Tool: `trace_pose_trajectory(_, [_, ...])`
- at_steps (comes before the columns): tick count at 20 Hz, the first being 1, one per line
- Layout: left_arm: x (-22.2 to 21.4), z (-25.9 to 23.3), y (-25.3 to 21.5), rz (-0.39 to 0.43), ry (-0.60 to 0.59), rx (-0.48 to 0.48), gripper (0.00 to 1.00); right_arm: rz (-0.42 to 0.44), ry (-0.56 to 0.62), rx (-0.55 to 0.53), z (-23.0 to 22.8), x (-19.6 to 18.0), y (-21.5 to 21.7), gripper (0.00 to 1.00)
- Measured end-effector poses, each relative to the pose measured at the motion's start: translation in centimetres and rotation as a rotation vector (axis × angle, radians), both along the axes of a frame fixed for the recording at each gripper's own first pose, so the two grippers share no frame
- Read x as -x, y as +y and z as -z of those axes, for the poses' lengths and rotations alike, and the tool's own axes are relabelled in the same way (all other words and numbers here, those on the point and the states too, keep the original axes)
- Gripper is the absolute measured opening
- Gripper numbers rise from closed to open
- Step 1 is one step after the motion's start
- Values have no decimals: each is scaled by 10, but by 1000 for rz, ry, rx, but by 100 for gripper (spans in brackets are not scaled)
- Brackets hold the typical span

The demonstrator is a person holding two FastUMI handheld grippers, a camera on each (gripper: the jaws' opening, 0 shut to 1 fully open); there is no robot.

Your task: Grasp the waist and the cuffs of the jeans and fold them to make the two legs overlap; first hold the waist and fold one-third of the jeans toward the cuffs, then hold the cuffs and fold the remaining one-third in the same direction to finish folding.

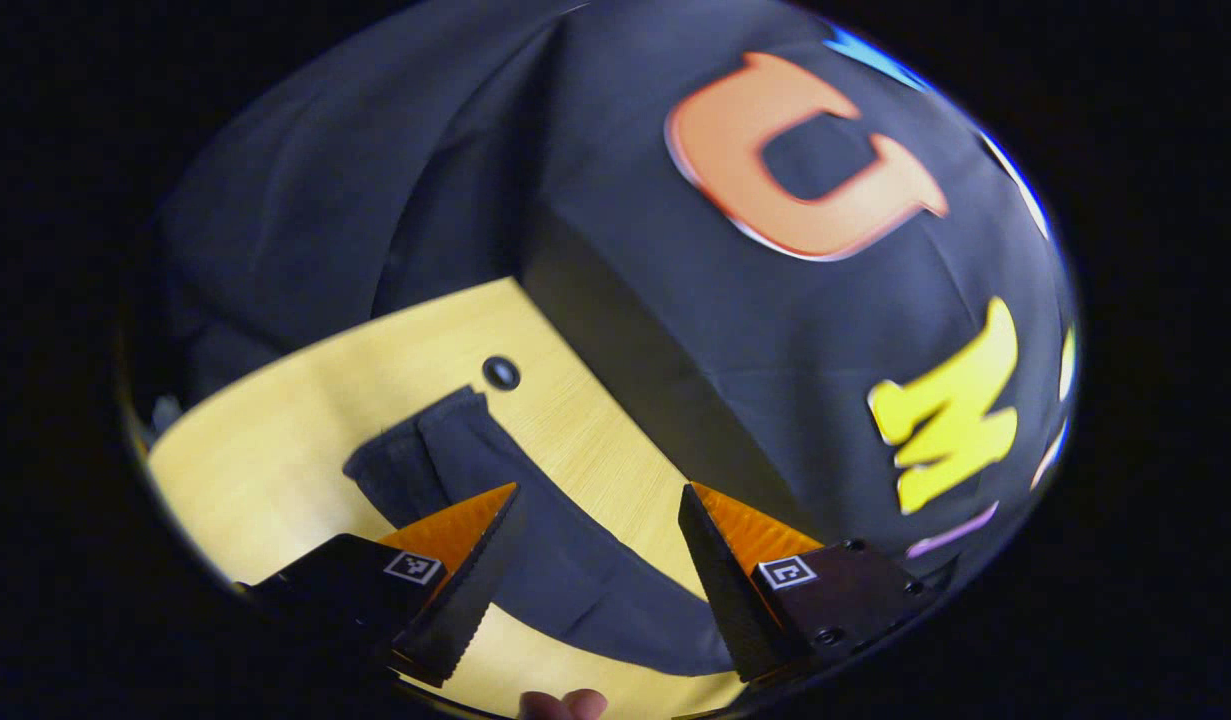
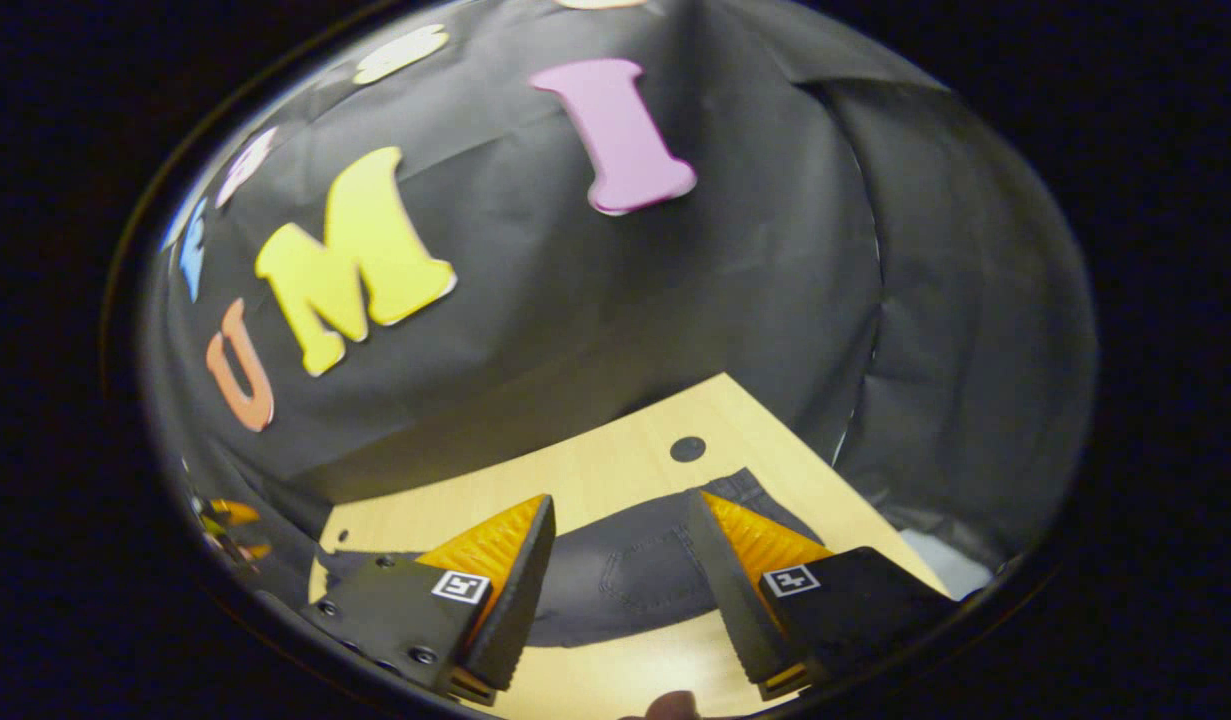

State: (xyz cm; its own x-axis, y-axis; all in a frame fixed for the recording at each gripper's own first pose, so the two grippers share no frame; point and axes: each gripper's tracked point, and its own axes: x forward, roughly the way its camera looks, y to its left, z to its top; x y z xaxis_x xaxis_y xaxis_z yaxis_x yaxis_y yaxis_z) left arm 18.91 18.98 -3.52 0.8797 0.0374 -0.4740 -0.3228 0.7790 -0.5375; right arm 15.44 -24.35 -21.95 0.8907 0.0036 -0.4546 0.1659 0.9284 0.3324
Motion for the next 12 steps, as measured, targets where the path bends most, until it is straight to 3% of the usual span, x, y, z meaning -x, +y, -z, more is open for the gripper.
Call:
trace_pose_trajectory(1, [4,-20,-2,9,-84,-77,99,1,-15,47,-6,19,3,82])
trace_pose_trajectory(2, [9,-36,-5,28,-141,-151,99,4,-31,89,-10,33,1,99])
trace_pose_trajectory(5, [35,-44,-31,63,-183,-358,99,14,-50,166,-15,73,0,94])
trace_pose_trajectory(6, [45,-42,-41,64,-180,-395,99,17,-47,158,-11,82,-2,100])
trace_pose_trajectory(8, [58,-34,-53,65,-197,-446,99,51,-20,125,7,93,-11,99])
trace_pose_trajectory(9, [70,-34,-61,68,-206,-462,99,77,-5,95,17,99,-19,94])
trace_pose_trajectory(10, [74,-31,-65,70,-199,-480,99,98,10,59,28,101,-24,99])
trace_pose_trajectory(12, [84,-23,-69,75,-157,-516,99,128,40,18,57,94,-38,99])
